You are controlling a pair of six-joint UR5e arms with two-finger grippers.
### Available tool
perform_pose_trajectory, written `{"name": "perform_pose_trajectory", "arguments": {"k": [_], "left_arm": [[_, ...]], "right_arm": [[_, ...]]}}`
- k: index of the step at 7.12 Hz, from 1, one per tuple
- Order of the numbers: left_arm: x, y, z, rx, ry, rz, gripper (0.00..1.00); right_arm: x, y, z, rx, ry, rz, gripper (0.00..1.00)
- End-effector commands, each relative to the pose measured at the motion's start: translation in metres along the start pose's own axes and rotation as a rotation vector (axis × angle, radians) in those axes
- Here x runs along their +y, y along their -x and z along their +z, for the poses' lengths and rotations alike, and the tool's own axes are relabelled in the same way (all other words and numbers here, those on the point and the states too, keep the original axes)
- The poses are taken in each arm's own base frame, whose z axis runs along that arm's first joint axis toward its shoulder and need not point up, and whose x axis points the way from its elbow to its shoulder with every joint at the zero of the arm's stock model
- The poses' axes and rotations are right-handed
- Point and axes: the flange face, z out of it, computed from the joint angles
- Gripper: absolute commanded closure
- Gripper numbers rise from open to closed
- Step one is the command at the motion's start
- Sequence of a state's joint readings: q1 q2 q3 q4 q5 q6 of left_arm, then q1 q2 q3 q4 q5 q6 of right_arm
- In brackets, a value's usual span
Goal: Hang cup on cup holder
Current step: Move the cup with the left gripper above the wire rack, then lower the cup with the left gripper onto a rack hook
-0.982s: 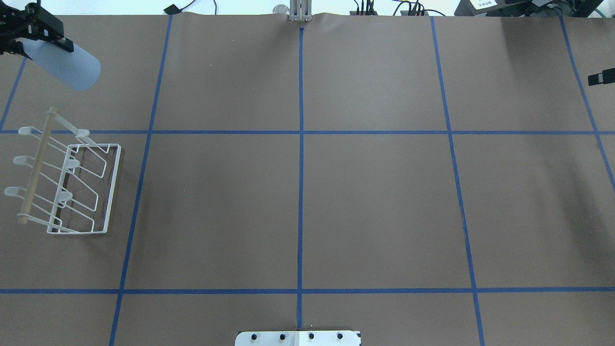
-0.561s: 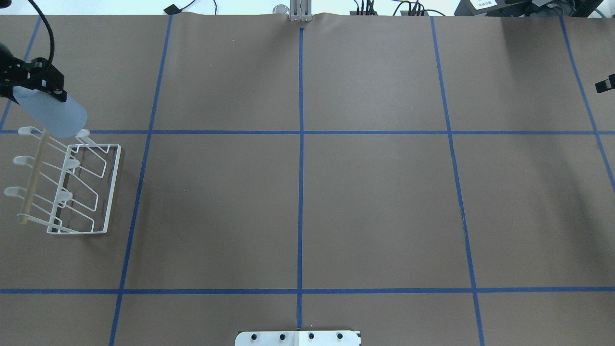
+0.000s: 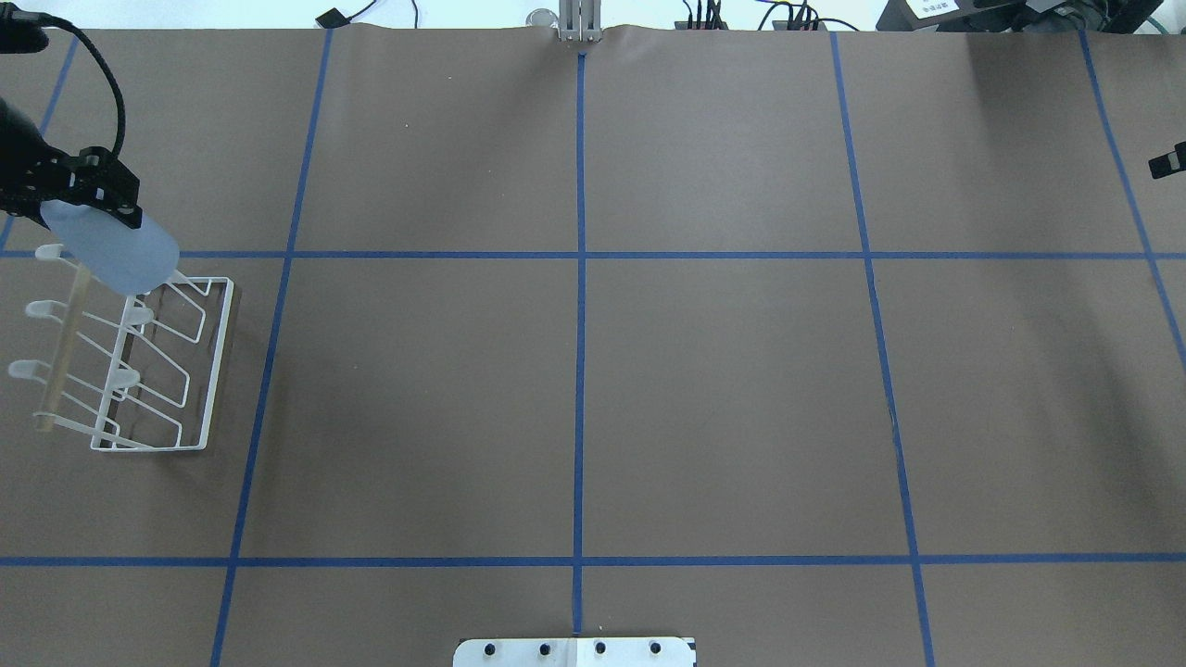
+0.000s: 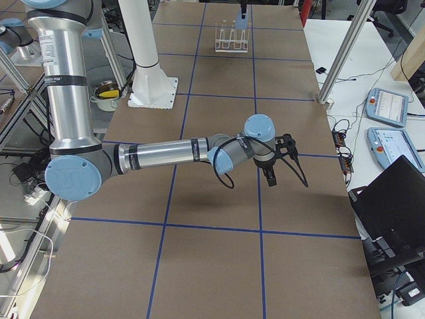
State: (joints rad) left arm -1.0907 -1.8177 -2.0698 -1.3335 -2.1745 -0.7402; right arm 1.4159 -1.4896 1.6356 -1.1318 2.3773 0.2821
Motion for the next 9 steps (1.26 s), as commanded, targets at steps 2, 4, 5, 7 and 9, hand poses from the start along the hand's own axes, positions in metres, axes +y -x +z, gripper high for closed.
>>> {"name": "perform_pose_trajectory", "arguments": {"k": [2,4,5,7,9], "left_arm": [[0.002,-0.003,0.016,-0.012,0.028,-0.007,1.0],[0.001,-0.005,0.025,-0.011,0.035,0.005,1.0],[-0.001,-0.004,0.028,-0.013,0.037,0.007,1.0],[-0.007,-0.017,0.021,0.001,0.023,0.027,1.0],[-0.012,-0.015,0.021,-0.004,0.019,0.057,1.0]], "right_arm": [[0.0,0.002,-0.003,0.001,-0.002,-0.001,0.0],[-0.002,0.012,-0.01,0.004,0.008,0.006,0.0],[-0.002,0.013,-0.009,0.004,0.009,0.005,0.0],[-0.001,0.012,-0.009,0.004,0.01,0.006,0.0],[0.0,0.012,-0.009,0.006,0.011,0.007,0.0]]}}
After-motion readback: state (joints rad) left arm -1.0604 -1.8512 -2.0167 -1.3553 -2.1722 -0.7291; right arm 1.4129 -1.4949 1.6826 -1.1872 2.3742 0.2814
